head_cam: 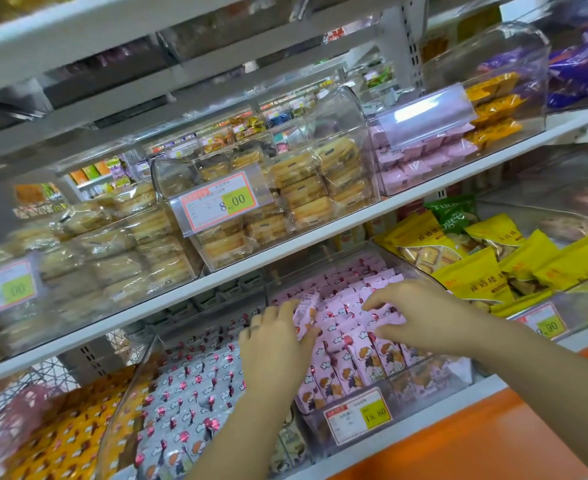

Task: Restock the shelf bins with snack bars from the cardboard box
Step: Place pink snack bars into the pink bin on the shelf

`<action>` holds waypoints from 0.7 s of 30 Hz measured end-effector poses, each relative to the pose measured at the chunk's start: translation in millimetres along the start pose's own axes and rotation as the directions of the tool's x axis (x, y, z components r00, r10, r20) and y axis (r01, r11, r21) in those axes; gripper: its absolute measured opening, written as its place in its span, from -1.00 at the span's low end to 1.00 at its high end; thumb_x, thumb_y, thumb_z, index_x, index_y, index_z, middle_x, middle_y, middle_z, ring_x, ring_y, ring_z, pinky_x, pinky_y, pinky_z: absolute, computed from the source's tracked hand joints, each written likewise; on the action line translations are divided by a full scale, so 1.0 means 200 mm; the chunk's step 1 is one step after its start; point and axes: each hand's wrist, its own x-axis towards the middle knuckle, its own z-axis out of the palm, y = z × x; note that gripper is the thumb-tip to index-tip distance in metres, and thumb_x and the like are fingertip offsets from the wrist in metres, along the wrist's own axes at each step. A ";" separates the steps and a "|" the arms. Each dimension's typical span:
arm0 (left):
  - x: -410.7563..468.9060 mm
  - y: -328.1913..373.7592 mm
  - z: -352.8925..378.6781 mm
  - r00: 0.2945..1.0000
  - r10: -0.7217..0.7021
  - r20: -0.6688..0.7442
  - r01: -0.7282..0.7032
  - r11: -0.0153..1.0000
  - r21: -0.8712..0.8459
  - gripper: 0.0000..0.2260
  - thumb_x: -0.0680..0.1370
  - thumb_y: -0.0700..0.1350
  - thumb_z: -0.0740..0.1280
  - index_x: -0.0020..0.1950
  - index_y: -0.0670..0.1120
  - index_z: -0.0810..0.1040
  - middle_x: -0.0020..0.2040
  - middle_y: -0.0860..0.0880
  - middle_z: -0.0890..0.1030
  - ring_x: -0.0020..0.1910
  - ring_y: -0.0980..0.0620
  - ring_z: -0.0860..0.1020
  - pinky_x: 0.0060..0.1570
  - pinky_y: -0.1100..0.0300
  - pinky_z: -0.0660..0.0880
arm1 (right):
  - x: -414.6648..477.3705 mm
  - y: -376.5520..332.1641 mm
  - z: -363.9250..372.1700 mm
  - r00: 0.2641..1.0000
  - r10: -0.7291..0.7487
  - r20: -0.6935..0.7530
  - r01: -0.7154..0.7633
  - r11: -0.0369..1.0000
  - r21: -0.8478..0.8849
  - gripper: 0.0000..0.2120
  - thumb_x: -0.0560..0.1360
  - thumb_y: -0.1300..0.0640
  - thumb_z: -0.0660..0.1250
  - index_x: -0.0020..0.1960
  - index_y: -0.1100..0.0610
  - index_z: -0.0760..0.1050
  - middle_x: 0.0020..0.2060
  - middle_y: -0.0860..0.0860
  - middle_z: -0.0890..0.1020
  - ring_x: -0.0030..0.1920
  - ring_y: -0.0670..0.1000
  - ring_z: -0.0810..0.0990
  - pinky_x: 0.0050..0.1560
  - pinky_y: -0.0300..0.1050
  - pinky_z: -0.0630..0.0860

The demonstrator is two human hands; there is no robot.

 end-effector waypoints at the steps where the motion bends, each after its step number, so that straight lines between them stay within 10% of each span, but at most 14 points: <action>1: 0.02 -0.02 0.02 0.997 -0.046 0.063 0.043 0.998 0.043 -0.51 0.56 0.25 0.17 0.45 0.13 0.25 0.31 0.04 0.49 0.33 -0.02 0.39 0.33 0.02 0.26 | 0.00 -0.01 0.00 1.000 -0.004 -0.002 0.004 1.000 0.004 -0.63 0.51 -0.09 0.31 0.31 -0.14 0.43 0.27 -0.19 0.51 0.29 -0.12 0.44 0.39 -0.06 0.25; 7: 0.03 -0.01 0.10 0.989 -0.105 0.105 0.095 0.990 0.101 -0.56 0.58 0.09 0.21 0.44 0.04 0.29 0.18 -0.06 0.58 0.33 -0.09 0.38 0.41 -0.04 0.20 | 0.02 -0.03 0.02 0.998 -0.003 0.058 0.003 1.000 -0.011 -0.63 0.52 -0.10 0.30 0.32 -0.13 0.42 0.26 -0.17 0.52 0.27 -0.14 0.45 0.41 -0.03 0.22; 14: -0.08 0.01 -0.10 0.972 -0.144 -0.183 -0.009 0.762 -0.648 -0.62 0.54 0.00 0.33 0.33 0.19 0.36 0.19 0.11 0.50 -0.31 -0.06 0.59 -0.29 0.12 0.54 | 0.01 -0.04 -0.03 0.998 0.040 0.042 -0.037 0.996 -0.080 -0.63 0.51 -0.07 0.31 0.31 -0.12 0.43 0.22 -0.09 0.56 0.21 -0.04 0.50 0.23 -0.07 0.45; 21: -0.19 0.00 -0.23 0.979 -0.034 -0.199 -0.079 0.844 -0.530 -0.60 0.55 0.13 0.26 0.37 0.24 0.28 -0.31 0.11 0.53 -0.36 0.15 0.50 -0.40 0.17 0.42 | -0.04 -0.07 -0.04 0.997 0.066 0.038 -0.058 0.983 -0.173 -0.59 0.52 -0.08 0.30 0.35 -0.08 0.41 0.27 -0.07 0.53 0.25 -0.03 0.48 0.18 -0.10 0.48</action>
